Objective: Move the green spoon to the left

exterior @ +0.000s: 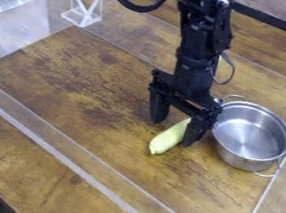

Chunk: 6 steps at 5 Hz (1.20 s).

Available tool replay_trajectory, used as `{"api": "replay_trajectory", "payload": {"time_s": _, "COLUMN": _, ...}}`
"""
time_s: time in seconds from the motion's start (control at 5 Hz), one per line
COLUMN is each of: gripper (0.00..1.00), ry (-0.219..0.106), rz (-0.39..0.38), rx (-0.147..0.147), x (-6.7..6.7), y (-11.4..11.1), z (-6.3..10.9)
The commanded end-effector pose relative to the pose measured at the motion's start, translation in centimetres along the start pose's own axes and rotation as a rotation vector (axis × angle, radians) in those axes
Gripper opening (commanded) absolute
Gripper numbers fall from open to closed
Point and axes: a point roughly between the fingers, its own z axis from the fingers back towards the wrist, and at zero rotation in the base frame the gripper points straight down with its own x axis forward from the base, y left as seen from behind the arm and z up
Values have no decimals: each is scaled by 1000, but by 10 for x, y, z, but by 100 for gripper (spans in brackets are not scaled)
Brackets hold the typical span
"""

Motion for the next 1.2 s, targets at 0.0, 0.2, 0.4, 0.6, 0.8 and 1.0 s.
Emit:
{"api": "replay_trajectory", "payload": {"time_s": 0.0, "gripper": 100, "ry": -68, "rz": -18, "rx": -11, "x": 12, "y": -2, "z": 16}}
{"api": "replay_trajectory", "payload": {"time_s": 0.2, "gripper": 100, "ry": -77, "rz": -19, "rx": -22, "x": 14, "y": 2, "z": 15}}
{"api": "replay_trajectory", "payload": {"time_s": 0.4, "gripper": 100, "ry": -82, "rz": -17, "rx": -29, "x": 16, "y": 6, "z": 14}}
{"api": "replay_trajectory", "payload": {"time_s": 0.6, "gripper": 100, "ry": -89, "rz": -14, "rx": -35, "x": 18, "y": 11, "z": 14}}
{"api": "replay_trajectory", "payload": {"time_s": 0.8, "gripper": 100, "ry": -92, "rz": -11, "rx": -36, "x": 19, "y": 13, "z": 15}}
{"api": "replay_trajectory", "payload": {"time_s": 1.0, "gripper": 100, "ry": -94, "rz": -13, "rx": -35, "x": 21, "y": 15, "z": 15}}
